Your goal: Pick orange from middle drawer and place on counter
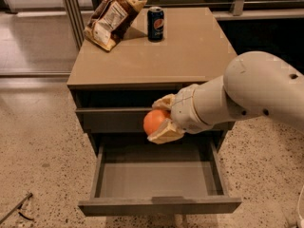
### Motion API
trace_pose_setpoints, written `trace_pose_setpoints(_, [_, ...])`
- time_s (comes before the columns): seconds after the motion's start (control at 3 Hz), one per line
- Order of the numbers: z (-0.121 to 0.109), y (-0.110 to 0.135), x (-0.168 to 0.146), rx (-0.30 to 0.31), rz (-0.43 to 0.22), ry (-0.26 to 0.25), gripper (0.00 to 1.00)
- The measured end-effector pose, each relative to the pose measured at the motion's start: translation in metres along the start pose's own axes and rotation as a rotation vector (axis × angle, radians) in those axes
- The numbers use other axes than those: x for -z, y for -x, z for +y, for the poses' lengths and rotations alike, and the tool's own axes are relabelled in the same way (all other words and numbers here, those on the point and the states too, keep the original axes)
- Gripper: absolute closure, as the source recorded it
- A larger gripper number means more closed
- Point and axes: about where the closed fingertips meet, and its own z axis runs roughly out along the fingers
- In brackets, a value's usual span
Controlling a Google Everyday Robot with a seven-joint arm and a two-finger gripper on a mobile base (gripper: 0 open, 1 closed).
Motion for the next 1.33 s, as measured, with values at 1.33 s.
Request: trace_pose_setpoints(1.33, [-0.105, 0.077, 0.064, -0.153, -0.084, -0.064, 1.0])
